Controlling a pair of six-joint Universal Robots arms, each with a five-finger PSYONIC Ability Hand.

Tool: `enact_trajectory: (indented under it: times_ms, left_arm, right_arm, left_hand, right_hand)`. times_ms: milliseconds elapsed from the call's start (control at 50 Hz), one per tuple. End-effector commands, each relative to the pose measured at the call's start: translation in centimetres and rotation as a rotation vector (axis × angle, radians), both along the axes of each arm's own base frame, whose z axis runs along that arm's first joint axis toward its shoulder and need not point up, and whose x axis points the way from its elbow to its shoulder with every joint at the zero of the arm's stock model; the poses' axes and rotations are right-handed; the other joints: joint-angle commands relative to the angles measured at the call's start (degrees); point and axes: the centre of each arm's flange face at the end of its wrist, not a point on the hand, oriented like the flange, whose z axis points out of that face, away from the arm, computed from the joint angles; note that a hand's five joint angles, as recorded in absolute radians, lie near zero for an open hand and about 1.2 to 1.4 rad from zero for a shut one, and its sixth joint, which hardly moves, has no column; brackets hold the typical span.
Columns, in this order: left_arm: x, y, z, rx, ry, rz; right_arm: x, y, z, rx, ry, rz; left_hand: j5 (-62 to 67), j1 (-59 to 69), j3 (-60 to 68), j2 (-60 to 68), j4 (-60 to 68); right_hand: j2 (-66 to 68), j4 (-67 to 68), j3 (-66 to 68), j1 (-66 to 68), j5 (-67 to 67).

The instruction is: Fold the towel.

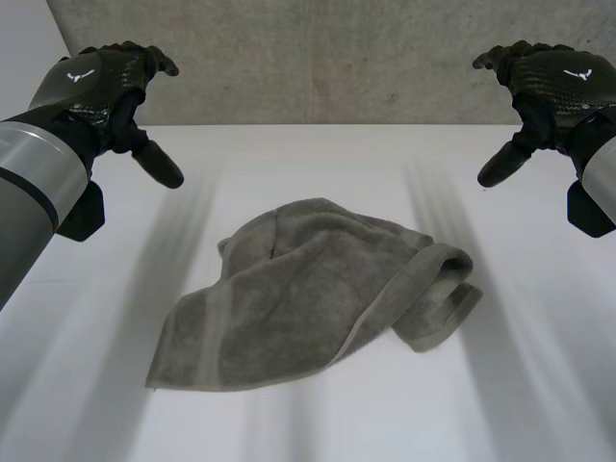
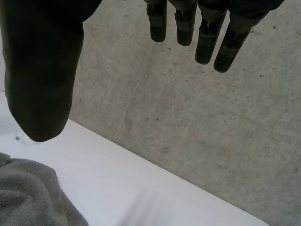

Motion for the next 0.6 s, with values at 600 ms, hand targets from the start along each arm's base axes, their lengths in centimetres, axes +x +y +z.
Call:
enact_trajectory:
  times_ms: [600]
  left_arm:
    - [-9.6,7.2,-17.1,0.558,-0.122,-0.228]
  right_arm:
    - [2.5,-1.9,-16.0,0.036,0.701,0.335]
  left_hand:
    - [6.79,6.33,-2.86,6.58,-3.08]
  right_hand:
    - [-1.35,-4.29,-2.76,-1.11,-1.69]
